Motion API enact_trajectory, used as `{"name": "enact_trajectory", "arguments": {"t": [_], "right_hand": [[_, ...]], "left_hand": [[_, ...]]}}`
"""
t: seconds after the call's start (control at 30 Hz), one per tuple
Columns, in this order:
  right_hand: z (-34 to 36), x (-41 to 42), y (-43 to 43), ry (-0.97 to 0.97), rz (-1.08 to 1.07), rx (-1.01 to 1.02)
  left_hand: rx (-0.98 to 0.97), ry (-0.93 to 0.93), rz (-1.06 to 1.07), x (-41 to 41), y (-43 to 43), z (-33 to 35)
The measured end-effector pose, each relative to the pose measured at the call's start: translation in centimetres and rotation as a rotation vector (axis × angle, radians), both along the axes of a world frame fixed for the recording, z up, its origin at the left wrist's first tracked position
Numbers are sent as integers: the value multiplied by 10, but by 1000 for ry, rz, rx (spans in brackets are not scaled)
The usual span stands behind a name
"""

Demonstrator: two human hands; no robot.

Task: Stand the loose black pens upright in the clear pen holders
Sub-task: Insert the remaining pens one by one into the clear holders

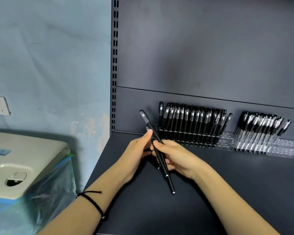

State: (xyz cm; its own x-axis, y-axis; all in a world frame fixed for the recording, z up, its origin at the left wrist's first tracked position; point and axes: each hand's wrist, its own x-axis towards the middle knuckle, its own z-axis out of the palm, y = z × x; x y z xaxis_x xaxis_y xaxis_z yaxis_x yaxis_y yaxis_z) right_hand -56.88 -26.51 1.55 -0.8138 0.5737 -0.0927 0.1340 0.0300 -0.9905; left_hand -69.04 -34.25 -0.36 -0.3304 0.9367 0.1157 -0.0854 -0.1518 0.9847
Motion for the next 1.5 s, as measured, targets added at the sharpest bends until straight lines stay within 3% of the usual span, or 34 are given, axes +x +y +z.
{"name": "enact_trajectory", "arguments": {"t": [0.13,0.33,0.53,0.7,0.83,1.07,1.13,1.23,1.33,1.43,1.5], "right_hand": [[-3,-6,-12,-9,66,55],[-3,-4,-11,121,46,-3],[-8,-9,-11,126,25,19],[-12,-8,-9,-37,6,183],[-10,-6,-13,-126,66,236],[-6,-5,-15,-133,100,274],[-2,-3,-11,-120,48,325],[-3,1,3,-83,-196,446],[-12,4,16,-252,-387,700],[-18,4,16,-552,-339,838],[-19,3,14,-646,-304,870]], "left_hand": [[-3,-220,-69,-6,0,0],[73,-203,-110,-8,1,-4],[70,-239,-64,-13,1,-6],[158,-537,122,-22,3,0],[214,-673,98,-21,-2,2],[223,-581,108,-18,0,0],[254,-671,161,-22,0,1],[255,-778,258,-25,0,3],[189,-739,248,-24,-1,1],[134,-685,227,-22,-2,0],[119,-665,245,-22,-2,-1]]}}
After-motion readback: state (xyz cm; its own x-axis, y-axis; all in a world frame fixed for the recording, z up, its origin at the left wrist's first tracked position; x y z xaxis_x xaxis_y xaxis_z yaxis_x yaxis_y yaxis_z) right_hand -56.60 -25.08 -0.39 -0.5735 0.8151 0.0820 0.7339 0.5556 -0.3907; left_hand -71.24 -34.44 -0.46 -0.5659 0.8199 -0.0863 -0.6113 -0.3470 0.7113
